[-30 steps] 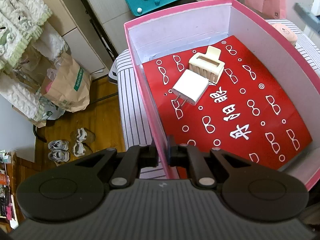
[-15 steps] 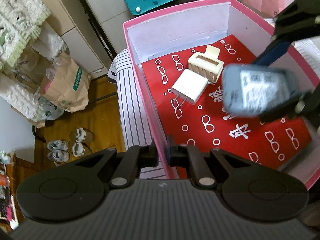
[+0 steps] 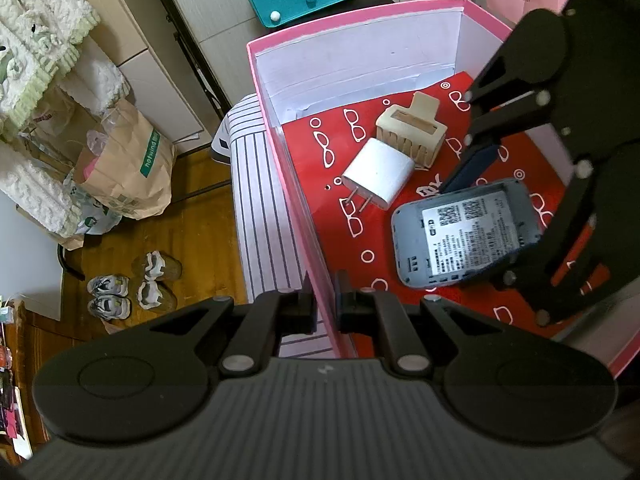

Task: Organize rigid objects
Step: 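Lower the grey router into the pink box and open the right gripper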

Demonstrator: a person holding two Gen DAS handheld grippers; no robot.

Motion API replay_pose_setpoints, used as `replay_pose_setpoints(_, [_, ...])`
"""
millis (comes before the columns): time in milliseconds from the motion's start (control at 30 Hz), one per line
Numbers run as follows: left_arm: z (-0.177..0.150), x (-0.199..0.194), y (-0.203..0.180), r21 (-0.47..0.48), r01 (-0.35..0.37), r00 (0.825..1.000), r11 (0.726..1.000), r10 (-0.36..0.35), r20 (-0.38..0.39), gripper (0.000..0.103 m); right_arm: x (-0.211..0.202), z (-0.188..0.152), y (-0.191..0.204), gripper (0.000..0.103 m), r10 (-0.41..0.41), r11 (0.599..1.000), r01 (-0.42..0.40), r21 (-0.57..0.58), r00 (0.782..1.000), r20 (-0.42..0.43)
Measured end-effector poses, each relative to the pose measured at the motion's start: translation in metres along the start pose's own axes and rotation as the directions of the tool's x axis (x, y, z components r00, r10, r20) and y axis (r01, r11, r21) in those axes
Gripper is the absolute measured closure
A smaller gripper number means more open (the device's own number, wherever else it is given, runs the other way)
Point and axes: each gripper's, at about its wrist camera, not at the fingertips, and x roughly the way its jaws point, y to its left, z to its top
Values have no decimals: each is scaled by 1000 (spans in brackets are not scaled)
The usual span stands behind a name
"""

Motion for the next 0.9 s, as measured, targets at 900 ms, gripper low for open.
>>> replay_pose_setpoints(900, [20,6,13,-40,70,990,997,-75,-117,95,-122,-123,12,28,-345,887,169,430,861,373])
